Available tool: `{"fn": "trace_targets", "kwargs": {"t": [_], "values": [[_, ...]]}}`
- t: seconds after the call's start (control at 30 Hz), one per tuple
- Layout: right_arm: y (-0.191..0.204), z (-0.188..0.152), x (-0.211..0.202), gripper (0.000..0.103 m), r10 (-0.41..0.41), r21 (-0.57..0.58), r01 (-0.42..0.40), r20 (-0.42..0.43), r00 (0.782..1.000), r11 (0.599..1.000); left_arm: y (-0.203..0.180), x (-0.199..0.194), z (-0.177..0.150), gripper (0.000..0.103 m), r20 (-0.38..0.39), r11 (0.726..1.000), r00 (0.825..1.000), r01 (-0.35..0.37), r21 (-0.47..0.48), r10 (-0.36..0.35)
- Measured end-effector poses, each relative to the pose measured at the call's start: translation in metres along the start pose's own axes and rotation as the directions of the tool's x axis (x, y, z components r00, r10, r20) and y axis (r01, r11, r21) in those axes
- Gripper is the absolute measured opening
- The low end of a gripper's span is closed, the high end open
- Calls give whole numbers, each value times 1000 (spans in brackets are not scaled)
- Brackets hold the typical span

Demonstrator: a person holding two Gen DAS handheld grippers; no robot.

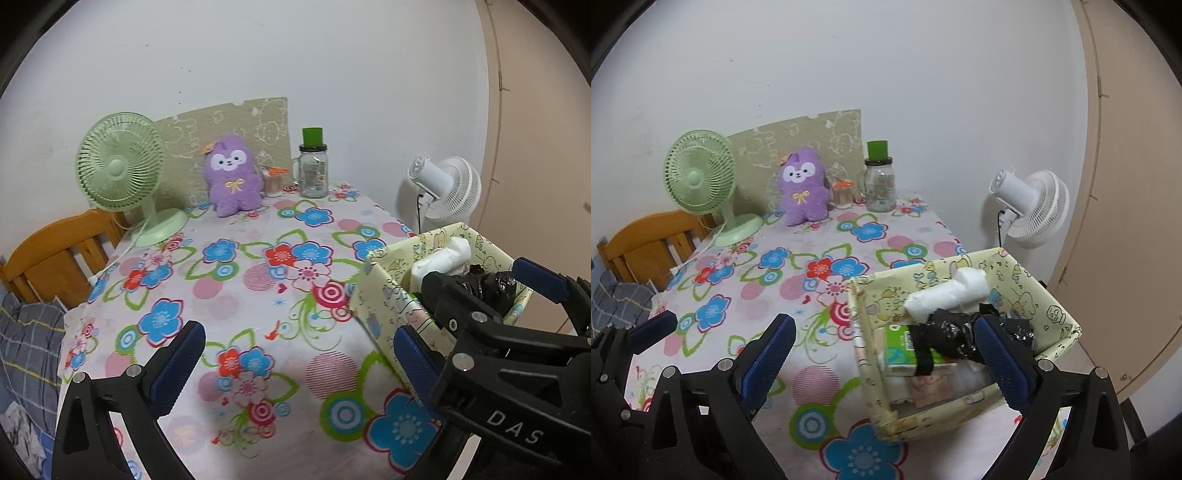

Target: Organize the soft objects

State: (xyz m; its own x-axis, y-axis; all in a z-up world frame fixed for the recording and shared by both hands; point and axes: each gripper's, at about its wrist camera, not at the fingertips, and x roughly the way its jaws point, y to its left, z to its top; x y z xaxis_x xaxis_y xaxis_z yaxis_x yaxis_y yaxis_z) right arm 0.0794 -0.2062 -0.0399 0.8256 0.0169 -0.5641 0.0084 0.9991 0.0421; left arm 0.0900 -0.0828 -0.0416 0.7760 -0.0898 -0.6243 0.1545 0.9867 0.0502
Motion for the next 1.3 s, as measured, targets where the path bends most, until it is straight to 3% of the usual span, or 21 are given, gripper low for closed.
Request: {"fn": "trace_targets", "kwargs": {"t": [0.6, 1.3], "values": [[43, -6, -42, 101, 57, -63, -52, 77, 995, 997, 54, -47, -21, 103, 61, 994, 994, -87, -66, 91], [56, -9, -85, 103, 104, -79, -92, 169, 980, 993, 95, -105, -39, 103, 144, 970, 969, -176, -169, 201]]}}
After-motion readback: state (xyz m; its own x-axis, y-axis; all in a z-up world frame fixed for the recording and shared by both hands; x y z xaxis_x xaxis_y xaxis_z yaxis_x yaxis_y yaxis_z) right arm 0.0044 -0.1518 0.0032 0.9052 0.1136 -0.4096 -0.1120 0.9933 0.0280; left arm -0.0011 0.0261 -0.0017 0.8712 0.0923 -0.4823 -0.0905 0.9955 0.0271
